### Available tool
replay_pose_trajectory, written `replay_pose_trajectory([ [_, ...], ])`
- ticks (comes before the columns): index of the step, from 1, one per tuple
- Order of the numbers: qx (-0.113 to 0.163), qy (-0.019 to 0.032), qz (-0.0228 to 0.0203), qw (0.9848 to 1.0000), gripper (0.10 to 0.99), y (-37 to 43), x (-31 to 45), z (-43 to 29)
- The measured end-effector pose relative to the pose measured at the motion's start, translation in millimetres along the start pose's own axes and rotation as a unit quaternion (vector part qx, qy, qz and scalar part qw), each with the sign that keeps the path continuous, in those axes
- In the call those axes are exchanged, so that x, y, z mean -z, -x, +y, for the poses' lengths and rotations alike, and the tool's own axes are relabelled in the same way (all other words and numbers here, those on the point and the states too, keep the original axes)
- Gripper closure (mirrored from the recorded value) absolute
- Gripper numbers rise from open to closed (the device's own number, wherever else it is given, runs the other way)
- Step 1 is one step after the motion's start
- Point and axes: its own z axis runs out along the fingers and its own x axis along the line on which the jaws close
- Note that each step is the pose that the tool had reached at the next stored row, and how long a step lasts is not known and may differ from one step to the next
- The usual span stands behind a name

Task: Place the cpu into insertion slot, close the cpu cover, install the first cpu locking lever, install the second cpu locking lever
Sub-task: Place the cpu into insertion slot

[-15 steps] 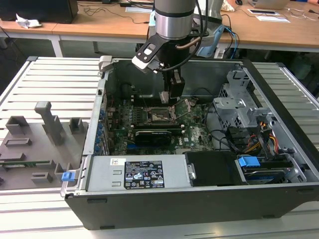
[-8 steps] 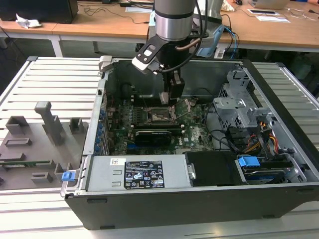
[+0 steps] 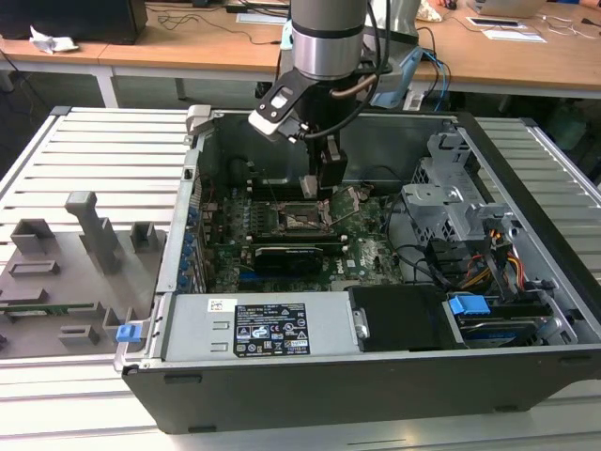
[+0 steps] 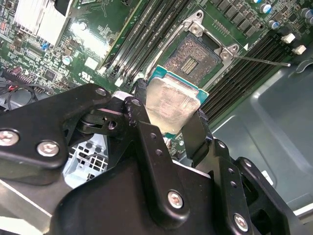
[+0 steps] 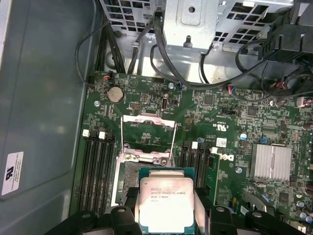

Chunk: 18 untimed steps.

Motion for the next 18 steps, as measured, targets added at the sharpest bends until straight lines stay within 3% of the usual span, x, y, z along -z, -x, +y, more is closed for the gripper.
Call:
replay_pose_trajectory([
  [18,-0.004,0.0000,-0.0001,1.0000,0.553,-0.4,-5.4,-3.9],
])
